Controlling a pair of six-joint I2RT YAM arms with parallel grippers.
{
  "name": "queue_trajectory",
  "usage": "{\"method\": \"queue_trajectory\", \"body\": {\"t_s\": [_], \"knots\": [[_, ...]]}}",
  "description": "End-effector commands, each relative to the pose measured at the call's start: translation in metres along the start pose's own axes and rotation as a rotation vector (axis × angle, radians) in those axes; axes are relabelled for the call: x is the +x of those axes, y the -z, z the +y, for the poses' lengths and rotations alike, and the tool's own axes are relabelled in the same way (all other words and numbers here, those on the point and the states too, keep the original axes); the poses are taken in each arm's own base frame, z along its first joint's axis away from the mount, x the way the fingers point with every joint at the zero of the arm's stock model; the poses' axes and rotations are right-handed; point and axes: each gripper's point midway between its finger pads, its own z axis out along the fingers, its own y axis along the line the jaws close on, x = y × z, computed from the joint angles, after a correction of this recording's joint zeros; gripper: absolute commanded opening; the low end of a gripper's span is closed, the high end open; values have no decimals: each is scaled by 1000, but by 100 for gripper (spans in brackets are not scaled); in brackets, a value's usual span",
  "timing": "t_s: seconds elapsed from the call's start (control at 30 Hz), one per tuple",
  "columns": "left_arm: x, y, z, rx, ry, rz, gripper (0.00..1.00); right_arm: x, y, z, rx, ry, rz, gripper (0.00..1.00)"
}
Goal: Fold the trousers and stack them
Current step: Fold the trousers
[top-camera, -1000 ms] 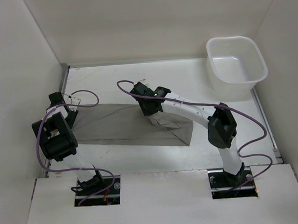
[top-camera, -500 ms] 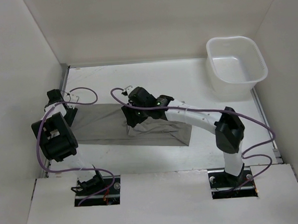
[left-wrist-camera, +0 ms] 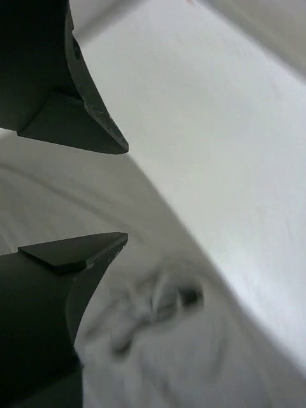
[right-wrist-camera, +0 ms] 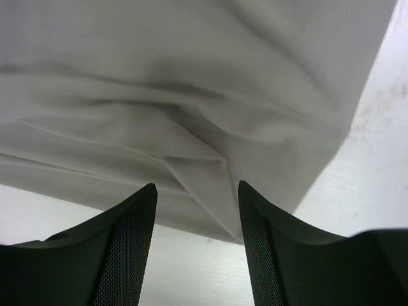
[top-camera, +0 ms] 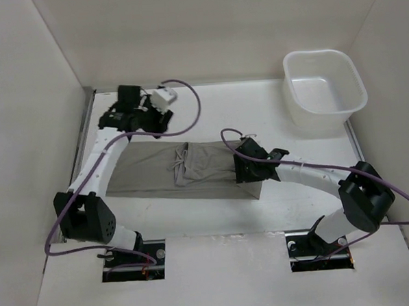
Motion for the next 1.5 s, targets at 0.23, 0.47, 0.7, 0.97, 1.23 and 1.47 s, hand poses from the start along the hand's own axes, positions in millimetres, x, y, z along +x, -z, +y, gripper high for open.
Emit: {"method": "queue_trajectory", "body": {"t_s": [0.23, 0.47, 0.7, 0.97, 1.23, 1.47], "knots": [[24, -71, -181, 547, 327, 156, 47, 27, -7, -17, 44, -130, -5, 54], [77, -88, -199, 463, 285, 333, 43, 41, -10, -16, 40, -148, 22, 48], [112, -86, -201, 395, 189, 433, 35, 61, -17, -25, 68, -167, 67, 16], [125, -84, -187, 368, 121, 476, 6, 60, -3, -36, 74, -196, 49, 0], [114, -58, -155, 311, -9, 471, 3, 67, 19, -54, 120, -209, 72, 0], [142, -46, -191, 388, -85, 553, 9, 86, 13, -41, 80, -139, 138, 19]]}}
